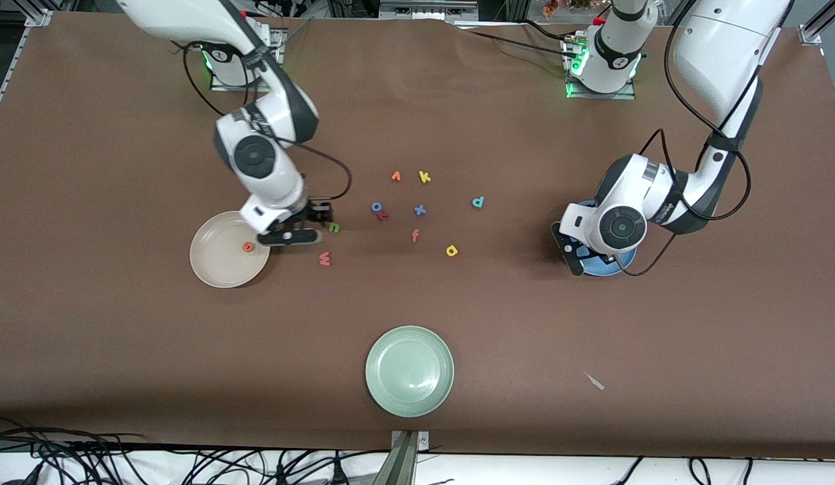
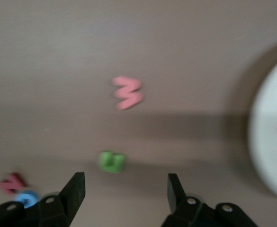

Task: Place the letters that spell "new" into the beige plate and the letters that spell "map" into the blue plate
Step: 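Grasp the green u with the right gripper while the left gripper reaches the P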

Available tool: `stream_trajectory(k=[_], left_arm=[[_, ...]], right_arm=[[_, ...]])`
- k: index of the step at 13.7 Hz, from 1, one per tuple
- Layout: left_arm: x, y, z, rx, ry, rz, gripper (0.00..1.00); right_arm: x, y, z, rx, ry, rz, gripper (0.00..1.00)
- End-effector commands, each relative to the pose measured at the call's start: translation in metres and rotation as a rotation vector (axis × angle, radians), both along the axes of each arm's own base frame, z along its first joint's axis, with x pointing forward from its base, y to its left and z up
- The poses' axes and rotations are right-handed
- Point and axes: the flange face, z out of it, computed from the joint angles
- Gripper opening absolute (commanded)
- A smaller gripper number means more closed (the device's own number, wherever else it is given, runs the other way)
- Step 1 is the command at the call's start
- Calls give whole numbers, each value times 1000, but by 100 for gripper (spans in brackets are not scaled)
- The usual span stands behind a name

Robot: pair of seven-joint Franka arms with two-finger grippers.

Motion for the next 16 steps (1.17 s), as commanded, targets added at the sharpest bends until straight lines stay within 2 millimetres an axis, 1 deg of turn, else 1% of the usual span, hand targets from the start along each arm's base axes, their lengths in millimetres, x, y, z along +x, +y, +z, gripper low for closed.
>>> stream_trajectory(k=[1, 3, 5, 6, 8, 9, 10, 11, 13, 15, 16], left_arm=[[-4, -38, 34, 12, -54, -7, 100], [-18, -75, 41, 12, -63, 135, 100], [-32, -103, 36, -6, -40, 342, 100], [-40, -121, 35, 6, -48, 406, 100], [-54, -151, 25, 8, -90, 585, 100], [-70, -176, 21, 21, -112, 640, 100], [-82, -194, 18, 36, -141, 698, 100], [-104, -214, 9, 58, -168, 737, 100], [-117, -225, -2, 52, -228, 803, 100], [-121, -227, -16, 36, -235, 826, 99], [-122, -226, -23, 38, -243, 809, 98]], right_arm=[[-1, 16, -16, 3, -4, -53, 79], [-2, 16, -20, 4, -2, -56, 79], [-4, 16, -28, 13, -5, -55, 79], [-5, 16, -32, 16, -5, -55, 78], [-5, 16, -38, 22, -7, -56, 77], [-7, 15, -43, 23, -4, -55, 75], [-10, 14, -46, 29, -11, -56, 73], [-14, 12, -50, 29, -10, -52, 73], [-13, 12, -50, 23, -16, -42, 72], [-14, 11, -51, 21, -14, -43, 68], [-14, 11, -51, 21, -14, -40, 63]])
